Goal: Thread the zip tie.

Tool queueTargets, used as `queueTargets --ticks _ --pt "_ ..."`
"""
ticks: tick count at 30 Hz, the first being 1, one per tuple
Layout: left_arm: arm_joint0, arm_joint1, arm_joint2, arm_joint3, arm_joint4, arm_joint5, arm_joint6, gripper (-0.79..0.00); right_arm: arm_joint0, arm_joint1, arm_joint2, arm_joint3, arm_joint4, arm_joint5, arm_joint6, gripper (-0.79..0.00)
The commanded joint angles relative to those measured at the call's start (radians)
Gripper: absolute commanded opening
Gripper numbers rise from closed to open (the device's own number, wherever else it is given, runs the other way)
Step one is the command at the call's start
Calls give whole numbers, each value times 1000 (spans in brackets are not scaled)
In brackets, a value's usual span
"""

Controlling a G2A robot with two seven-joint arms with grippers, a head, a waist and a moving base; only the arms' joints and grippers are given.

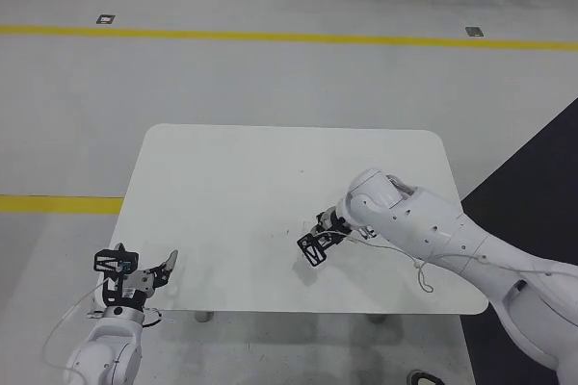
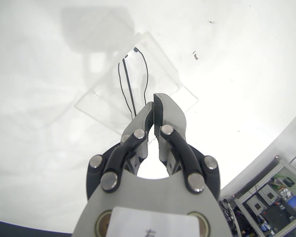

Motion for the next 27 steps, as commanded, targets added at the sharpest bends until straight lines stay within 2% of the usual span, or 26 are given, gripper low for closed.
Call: queueTargets --ticks 1,5,7,12,17,27 --pt "0 0 0 0 0 0 0 0 -3 -16 0 20 -5 0 -10 -733" --pt "0 0 0 0 0 0 0 0 -5 -45 0 66 -18 0 -33 -696" --pt "0 0 0 0 0 0 0 0 -6 -59 0 86 -30 0 -47 -714" --pt "0 0 0 0 0 0 0 0 -11 -89 0 138 -73 0 -95 -693" --pt "0 0 0 0 0 0 0 0 -11 -120 0 190 -144 0 -161 -662" --pt "0 0 0 0 0 0 0 0 2 -186 0 322 -296 0 -332 -668"
